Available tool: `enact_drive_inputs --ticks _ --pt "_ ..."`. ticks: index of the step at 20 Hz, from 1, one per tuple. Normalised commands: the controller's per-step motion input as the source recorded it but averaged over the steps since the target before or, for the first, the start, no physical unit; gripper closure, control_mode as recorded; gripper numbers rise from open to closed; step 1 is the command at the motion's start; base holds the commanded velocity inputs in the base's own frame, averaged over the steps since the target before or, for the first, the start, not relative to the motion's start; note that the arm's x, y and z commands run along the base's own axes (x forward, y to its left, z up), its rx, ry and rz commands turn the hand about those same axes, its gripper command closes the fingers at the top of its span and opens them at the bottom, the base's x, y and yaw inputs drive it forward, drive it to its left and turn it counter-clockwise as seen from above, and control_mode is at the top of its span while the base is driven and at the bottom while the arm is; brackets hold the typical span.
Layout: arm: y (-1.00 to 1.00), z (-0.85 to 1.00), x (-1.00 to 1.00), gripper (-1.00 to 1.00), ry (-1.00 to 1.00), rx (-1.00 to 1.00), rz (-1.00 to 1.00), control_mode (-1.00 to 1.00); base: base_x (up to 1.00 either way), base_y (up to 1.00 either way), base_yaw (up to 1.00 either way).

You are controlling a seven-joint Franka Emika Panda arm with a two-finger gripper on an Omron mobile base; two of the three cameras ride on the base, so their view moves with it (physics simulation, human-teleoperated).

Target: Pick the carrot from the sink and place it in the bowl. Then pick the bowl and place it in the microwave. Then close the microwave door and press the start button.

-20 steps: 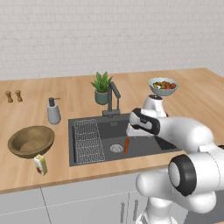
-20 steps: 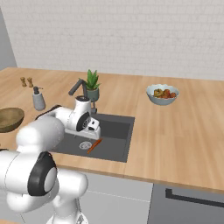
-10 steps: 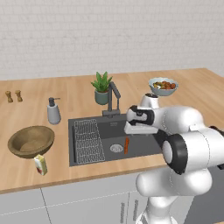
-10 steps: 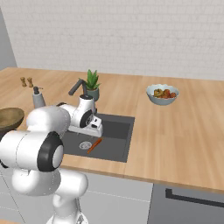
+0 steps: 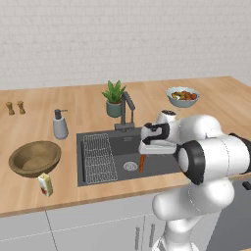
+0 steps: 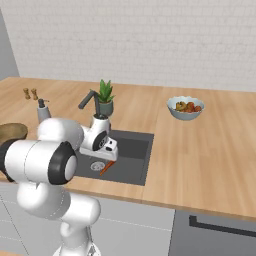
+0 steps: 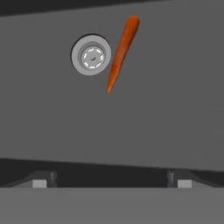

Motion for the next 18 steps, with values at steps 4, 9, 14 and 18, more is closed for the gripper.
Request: enact_drive_inputs --ticks 4,9,14,18 --pt "0.0 -0.22 0.19 -1.0 0.0 0.01 0.0 -1.0 0.0 0.0 0.0" --pt "0.0 -0.27 0.3 -1.0 0.0 0.04 0.0 -1.0 0.0 0.0 0.0" --pt "0.0 -0.19 0.39 -1.0 0.0 0.02 0.0 -1.0 0.0 0.0 0.0" --pt "0.0 -0.05 0.43 -1.0 0.03 0.0 0.0 -1.0 0.0 0.0 0.0"
